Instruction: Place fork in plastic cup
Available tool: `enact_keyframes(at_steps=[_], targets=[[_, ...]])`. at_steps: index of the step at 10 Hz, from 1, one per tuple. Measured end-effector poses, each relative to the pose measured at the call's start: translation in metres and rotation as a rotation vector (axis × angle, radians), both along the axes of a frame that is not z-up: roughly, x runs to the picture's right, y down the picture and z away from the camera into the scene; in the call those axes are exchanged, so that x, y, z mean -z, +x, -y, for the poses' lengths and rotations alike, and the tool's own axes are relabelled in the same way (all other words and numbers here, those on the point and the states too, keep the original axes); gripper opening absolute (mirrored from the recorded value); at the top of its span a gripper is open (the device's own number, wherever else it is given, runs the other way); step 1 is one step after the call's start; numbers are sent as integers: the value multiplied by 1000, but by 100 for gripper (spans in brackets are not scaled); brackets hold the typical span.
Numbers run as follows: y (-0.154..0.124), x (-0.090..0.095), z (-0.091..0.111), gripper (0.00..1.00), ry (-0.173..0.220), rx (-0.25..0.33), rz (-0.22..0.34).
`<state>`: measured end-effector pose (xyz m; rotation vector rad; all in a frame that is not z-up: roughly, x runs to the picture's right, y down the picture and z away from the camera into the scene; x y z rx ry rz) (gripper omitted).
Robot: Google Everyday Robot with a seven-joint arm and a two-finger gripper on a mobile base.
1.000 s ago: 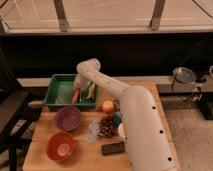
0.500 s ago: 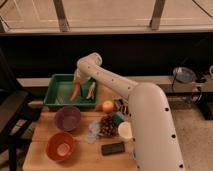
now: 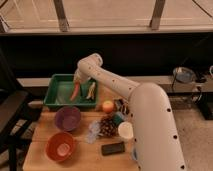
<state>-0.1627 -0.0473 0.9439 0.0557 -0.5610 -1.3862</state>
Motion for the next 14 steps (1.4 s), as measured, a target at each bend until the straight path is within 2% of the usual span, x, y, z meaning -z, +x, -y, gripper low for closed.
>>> enact_keyframes(at_steps=[5,7,9,14], targets=[[-4,-15,-18,63,-69,-5,8],[-6,-17,-23,69,-82,2,13],[-8,-18,-26,56,-88,13,16],[-8,-19,-33,4,-103,19,37]])
